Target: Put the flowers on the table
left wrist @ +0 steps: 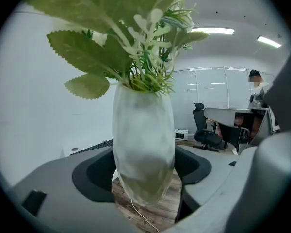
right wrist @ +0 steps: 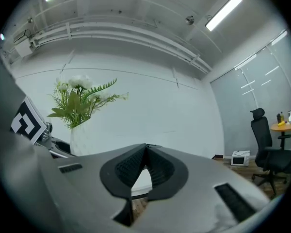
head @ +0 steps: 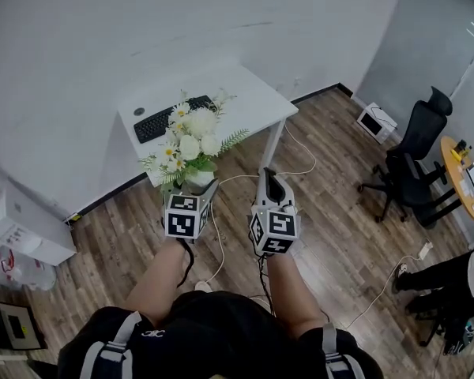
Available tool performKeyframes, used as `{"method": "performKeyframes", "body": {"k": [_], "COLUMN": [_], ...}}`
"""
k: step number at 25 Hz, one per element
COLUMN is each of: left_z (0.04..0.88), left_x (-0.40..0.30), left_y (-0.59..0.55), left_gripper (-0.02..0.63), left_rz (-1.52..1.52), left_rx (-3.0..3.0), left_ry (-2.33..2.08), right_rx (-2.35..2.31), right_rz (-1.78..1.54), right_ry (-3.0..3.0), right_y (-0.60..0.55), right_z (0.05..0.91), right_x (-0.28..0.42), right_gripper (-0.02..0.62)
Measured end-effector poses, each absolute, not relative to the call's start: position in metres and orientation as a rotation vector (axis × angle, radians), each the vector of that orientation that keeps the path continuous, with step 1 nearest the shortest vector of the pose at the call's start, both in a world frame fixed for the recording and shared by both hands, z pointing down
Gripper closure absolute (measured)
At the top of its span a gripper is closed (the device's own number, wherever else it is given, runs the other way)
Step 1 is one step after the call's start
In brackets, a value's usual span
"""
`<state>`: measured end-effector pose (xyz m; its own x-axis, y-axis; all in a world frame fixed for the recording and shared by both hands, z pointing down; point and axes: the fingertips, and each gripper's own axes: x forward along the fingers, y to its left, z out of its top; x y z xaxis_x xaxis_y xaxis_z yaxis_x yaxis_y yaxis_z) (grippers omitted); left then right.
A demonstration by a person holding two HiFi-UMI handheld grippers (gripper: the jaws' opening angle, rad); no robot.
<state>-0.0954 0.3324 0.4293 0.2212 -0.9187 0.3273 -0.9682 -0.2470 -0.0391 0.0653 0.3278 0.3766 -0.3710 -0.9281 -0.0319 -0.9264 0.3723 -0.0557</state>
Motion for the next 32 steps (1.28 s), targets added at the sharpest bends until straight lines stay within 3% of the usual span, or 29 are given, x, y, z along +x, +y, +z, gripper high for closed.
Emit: {"method": "performKeyframes", "body": {"k": [17, 32], "left_z": [0.448, 0.455], "left_x": [-0.211, -0.185], "left_y": [0.260, 0.159], "left_gripper": [0.230, 0.230], "left_rz": [0.456, 0.428], "left_rx": [2.373, 2.380], "left_ry": [-1.709, -1.709], "right_rx": [-1.852, -1.846], "right_rz": [-0.103, -0.056], "right_ry": [2.469, 2.462], "right_y": [0.261, 0.159], "right_z": [0.393, 0.395], "right_x": [-0.044, -0.011], "right_gripper": [0.591, 0.591]}}
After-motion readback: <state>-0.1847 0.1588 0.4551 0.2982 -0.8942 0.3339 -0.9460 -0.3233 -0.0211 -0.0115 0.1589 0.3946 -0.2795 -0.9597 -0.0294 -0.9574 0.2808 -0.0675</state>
